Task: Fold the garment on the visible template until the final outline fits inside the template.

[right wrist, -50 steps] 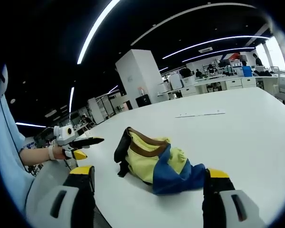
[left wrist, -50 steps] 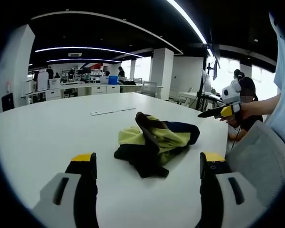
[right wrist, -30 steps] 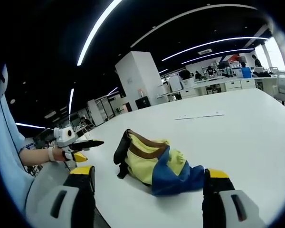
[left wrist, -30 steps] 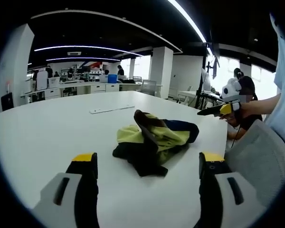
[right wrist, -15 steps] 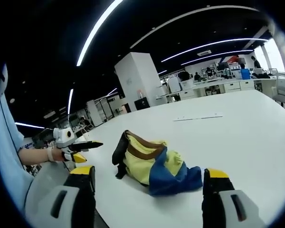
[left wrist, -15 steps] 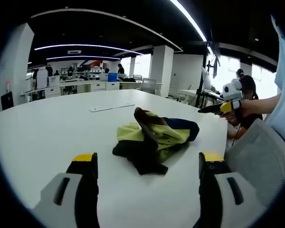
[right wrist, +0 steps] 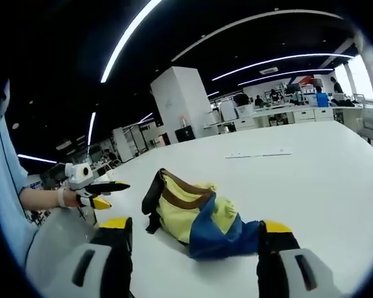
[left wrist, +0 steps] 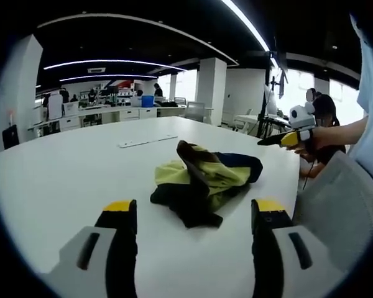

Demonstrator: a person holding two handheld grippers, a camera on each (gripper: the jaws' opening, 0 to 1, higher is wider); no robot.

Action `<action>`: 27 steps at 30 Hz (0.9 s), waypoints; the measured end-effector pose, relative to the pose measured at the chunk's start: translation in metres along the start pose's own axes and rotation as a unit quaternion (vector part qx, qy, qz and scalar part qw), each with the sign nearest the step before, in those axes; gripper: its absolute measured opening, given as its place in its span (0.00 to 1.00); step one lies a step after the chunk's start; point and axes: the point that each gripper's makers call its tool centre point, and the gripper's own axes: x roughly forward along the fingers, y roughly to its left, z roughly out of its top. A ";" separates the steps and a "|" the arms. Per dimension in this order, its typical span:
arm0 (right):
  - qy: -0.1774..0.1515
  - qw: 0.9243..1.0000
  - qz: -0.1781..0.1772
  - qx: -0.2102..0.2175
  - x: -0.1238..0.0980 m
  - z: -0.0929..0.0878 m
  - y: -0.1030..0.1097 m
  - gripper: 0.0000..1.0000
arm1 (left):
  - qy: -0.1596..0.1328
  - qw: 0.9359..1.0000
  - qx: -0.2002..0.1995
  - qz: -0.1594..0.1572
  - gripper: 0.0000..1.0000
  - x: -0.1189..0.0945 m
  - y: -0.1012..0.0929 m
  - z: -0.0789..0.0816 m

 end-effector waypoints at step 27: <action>0.146 0.988 -0.024 -0.039 0.060 -0.019 -0.006 0.15 | 0.040 0.998 -0.034 0.014 0.15 0.071 -0.006 -0.002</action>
